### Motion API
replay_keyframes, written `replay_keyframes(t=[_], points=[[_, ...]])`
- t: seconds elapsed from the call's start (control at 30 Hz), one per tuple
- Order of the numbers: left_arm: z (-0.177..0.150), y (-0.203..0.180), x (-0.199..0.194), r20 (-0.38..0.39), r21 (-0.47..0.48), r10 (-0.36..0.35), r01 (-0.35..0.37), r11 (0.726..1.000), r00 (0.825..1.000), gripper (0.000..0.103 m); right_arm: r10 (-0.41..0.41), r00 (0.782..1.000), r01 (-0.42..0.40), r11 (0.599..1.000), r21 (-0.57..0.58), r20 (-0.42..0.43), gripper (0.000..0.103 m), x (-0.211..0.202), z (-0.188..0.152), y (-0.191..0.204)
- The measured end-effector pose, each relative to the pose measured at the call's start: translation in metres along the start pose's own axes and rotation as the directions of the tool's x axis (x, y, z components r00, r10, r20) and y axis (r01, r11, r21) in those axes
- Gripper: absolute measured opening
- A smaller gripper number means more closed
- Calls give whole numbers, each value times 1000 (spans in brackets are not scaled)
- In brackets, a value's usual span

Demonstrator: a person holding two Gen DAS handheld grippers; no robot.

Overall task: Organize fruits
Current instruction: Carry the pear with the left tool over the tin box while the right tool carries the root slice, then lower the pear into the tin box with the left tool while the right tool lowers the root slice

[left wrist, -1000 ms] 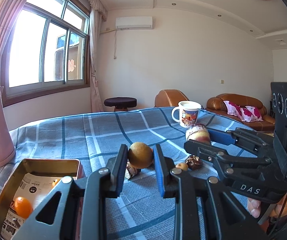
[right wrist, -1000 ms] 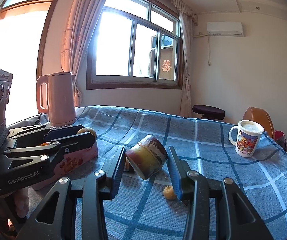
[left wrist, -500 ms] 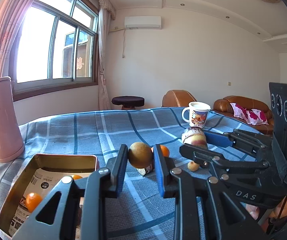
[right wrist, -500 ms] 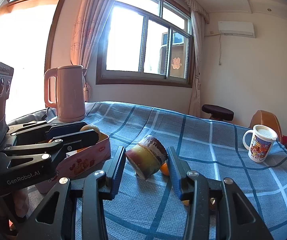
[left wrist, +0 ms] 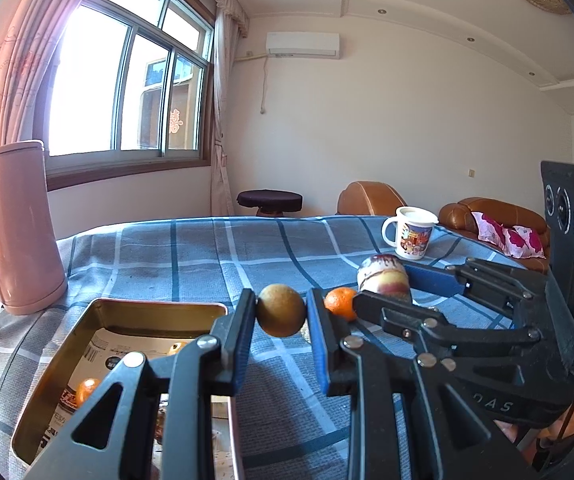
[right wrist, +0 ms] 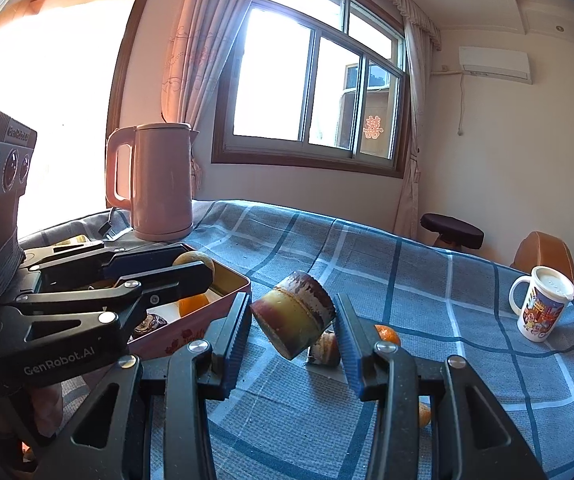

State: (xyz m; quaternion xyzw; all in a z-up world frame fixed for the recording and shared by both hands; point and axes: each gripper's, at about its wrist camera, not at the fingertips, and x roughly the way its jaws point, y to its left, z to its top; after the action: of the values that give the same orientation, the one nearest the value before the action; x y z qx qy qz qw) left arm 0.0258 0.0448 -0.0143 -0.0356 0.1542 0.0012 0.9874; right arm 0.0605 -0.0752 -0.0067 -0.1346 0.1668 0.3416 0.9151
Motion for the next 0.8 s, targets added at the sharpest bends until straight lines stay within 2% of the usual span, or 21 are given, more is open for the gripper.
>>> replay_keyframes(t=[0.8], points=[[-2,63,-12,-49,-74,126,-130,989,991,28,114,993,-114,993,-26,-19,44,30,21,38]])
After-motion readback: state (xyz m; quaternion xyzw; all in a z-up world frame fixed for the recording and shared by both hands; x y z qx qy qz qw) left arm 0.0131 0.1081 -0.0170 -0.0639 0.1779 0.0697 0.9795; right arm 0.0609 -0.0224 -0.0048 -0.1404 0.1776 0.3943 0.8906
